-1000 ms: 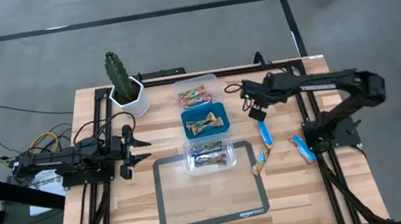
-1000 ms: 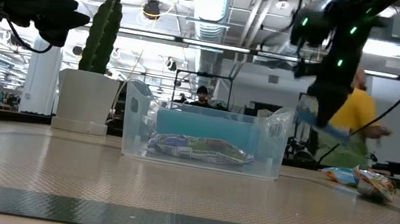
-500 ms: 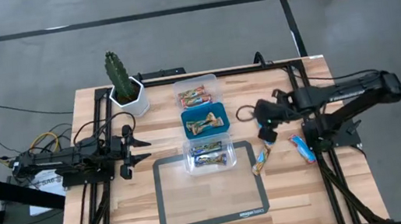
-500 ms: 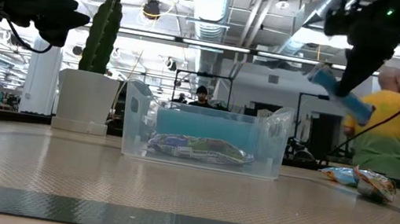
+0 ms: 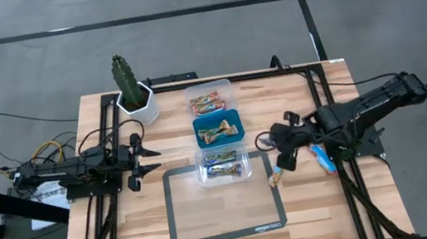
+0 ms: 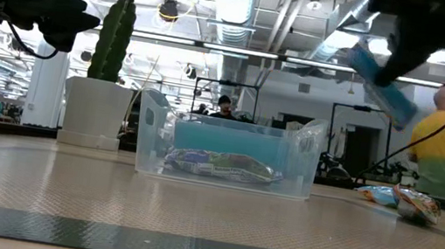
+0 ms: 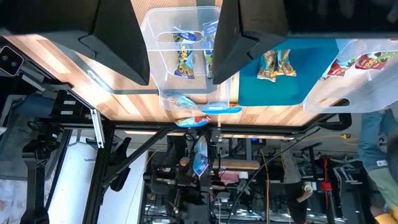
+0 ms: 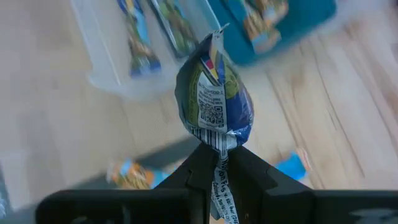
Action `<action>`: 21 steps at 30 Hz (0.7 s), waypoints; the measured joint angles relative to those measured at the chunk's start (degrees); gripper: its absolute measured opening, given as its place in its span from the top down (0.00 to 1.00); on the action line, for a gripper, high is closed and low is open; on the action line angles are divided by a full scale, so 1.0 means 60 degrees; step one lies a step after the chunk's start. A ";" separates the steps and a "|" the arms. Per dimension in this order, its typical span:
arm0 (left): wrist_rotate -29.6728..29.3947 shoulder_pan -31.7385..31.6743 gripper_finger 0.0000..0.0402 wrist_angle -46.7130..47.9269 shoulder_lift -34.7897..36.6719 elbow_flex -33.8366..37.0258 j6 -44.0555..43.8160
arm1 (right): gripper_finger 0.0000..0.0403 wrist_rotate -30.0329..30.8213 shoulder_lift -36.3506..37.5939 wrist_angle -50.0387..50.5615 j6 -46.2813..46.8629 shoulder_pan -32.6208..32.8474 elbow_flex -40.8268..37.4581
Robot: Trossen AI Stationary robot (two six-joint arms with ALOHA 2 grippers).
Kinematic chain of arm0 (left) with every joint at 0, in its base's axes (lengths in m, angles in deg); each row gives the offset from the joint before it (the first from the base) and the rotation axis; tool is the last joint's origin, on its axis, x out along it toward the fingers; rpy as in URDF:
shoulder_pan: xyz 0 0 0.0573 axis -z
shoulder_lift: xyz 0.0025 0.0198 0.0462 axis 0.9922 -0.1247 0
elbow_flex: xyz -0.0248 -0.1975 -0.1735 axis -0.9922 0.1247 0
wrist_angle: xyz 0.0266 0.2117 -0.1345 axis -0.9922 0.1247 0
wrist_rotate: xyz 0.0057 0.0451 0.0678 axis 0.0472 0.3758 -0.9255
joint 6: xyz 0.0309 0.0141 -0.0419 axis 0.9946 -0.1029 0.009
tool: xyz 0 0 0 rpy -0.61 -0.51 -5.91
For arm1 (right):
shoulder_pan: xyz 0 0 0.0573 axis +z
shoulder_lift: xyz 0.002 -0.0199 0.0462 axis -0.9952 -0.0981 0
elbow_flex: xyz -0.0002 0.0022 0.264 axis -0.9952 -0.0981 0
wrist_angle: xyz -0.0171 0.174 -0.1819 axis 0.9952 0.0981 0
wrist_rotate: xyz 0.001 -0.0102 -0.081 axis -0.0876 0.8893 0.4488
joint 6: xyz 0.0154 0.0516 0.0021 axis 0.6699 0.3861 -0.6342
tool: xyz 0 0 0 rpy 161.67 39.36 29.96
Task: Pick and place Granola Bars by type
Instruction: Put the blue granola bar into the bottom transparent bin
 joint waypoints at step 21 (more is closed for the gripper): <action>0.0000 -0.0002 0.58 0.0000 -0.0003 0.0000 0.0000 | 0.91 -0.0287 -0.4723 -0.0987 -0.3664 -0.0603 0.4402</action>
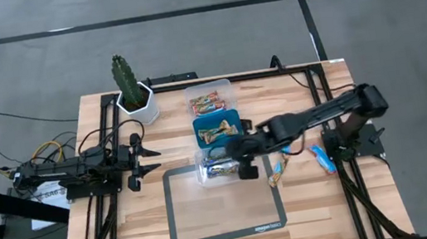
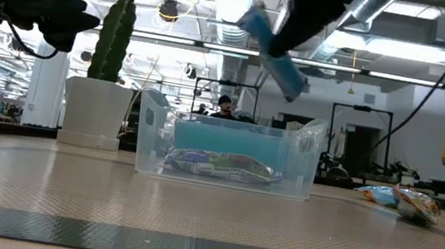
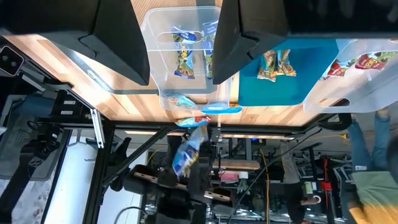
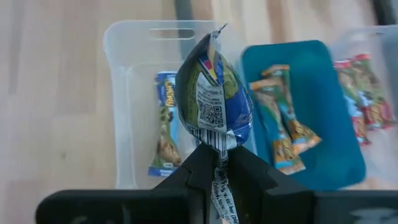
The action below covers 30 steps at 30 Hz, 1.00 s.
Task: Pick and place Granola Bars by type
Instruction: Put the blue granola bar into the bottom transparent bin, then put the yellow granola bar into the blue bin
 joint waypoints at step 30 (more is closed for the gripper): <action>0.0000 0.0002 0.58 0.0001 0.0000 -0.0001 -0.0007 | 0.68 -0.0773 -0.3403 0.2079 -0.0726 0.0012 0.2670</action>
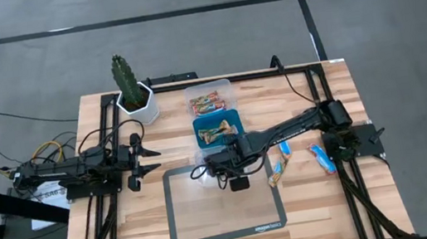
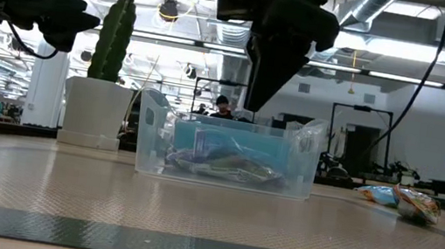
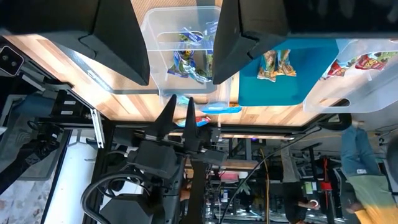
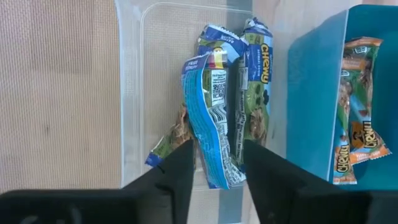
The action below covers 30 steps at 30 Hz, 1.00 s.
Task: Pick and place Granola Bars by type
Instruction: Put the yellow granola bar into the blue bin
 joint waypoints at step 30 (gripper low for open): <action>-0.0001 -0.0002 0.58 -0.0001 0.0001 0.0001 -0.0011 | 0.50 0.0018 0.4314 -0.0557 -0.0851 0.2042 -0.6497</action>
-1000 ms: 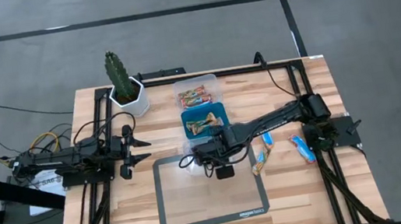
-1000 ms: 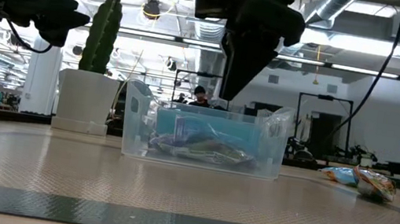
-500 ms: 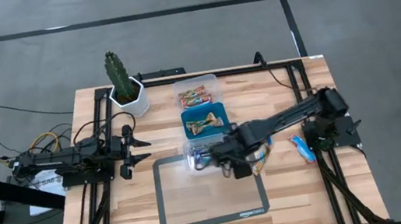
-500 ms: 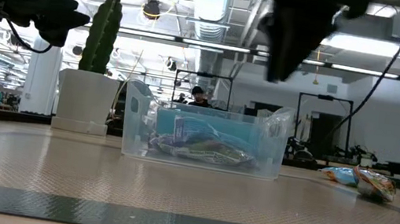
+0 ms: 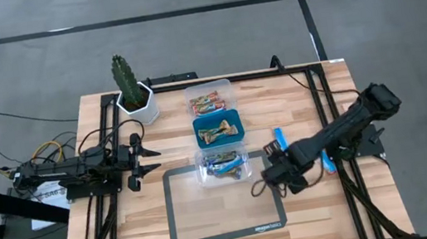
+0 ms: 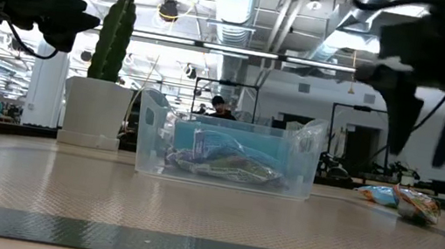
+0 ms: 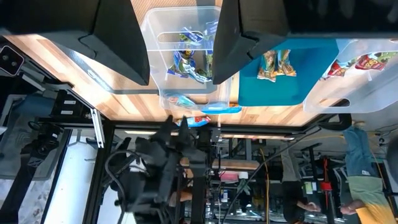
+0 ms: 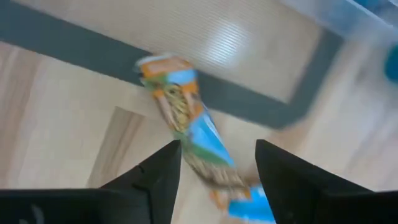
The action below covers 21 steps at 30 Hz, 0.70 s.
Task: Pick and place Granola Bars by type
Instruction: Put the yellow granola bar into the blue bin
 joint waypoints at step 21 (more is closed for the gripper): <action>-0.0002 0.0003 0.58 0.0000 -0.0001 -0.0003 0.0000 | 0.48 0.0004 0.0091 -0.1337 -0.0670 0.0421 -0.1672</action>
